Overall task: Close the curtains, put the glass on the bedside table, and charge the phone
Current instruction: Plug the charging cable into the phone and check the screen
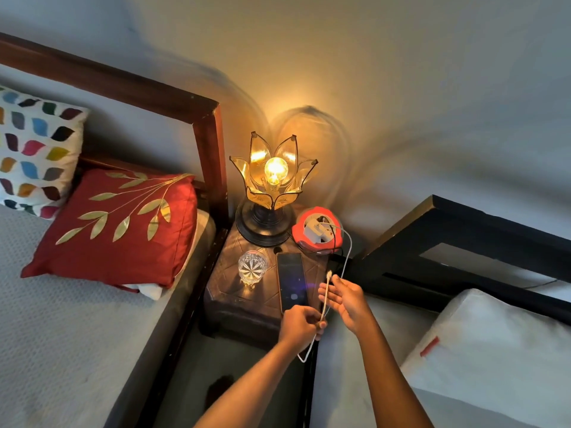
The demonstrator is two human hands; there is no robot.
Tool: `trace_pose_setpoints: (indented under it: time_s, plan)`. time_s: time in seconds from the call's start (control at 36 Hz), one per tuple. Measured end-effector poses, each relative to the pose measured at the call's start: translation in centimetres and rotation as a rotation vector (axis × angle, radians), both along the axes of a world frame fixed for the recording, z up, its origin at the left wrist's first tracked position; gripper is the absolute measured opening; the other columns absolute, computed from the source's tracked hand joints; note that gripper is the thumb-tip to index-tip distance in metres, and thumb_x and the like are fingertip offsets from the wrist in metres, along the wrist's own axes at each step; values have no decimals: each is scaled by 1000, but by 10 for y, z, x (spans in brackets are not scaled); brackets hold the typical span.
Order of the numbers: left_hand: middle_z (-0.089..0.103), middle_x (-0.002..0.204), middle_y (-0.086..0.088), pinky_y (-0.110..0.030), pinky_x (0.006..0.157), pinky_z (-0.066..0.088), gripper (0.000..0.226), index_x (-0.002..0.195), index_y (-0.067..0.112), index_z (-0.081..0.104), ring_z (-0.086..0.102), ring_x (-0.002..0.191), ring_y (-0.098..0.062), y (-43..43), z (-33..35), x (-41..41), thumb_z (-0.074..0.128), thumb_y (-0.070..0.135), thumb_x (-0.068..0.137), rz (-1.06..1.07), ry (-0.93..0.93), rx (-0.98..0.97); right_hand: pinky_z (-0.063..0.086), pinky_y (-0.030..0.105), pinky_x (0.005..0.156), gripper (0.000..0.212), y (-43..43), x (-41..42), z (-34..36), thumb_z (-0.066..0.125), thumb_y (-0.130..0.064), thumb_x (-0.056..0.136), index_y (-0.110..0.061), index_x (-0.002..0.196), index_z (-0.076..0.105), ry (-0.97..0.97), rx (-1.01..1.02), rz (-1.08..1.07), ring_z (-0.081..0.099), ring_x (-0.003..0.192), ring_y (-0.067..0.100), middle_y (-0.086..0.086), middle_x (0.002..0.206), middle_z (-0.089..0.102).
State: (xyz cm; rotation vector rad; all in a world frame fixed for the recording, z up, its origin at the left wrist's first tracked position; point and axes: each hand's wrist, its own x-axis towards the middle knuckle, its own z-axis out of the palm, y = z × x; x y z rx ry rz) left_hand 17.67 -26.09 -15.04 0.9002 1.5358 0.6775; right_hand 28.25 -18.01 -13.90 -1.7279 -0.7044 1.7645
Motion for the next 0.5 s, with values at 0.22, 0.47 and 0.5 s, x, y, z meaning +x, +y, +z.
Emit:
trace_pose_setpoints:
  time_s: [0.22, 0.47, 0.5]
  plan:
    - [72, 89, 0, -20, 75, 49, 22, 97, 11, 72, 64, 80, -6, 7, -25, -14, 70, 26, 81, -109, 147, 4, 49, 23, 61, 31, 6, -14, -41, 53, -7, 93, -5, 124, 57, -266, 57, -4, 59, 69, 12, 6, 82, 67]
    - [50, 137, -10, -35, 104, 41, 52, 138, 9, 40, 48, 124, -23, 26, -48, -28, 54, 28, 92, 387, 40, -167, 53, 34, 74, 23, -3, -23, -74, 53, -8, 92, -5, 110, 67, -633, 123, 228, 61, 76, 20, 11, 87, 67]
    - [49, 137, -10, -37, 103, 42, 54, 139, 9, 37, 49, 123, -24, 28, -50, -28, 53, 30, 92, 415, 13, -190, 53, 35, 77, 24, -2, -25, -78, 52, -9, 93, -6, 111, 67, -657, 130, 242, 63, 84, 23, 12, 95, 69]
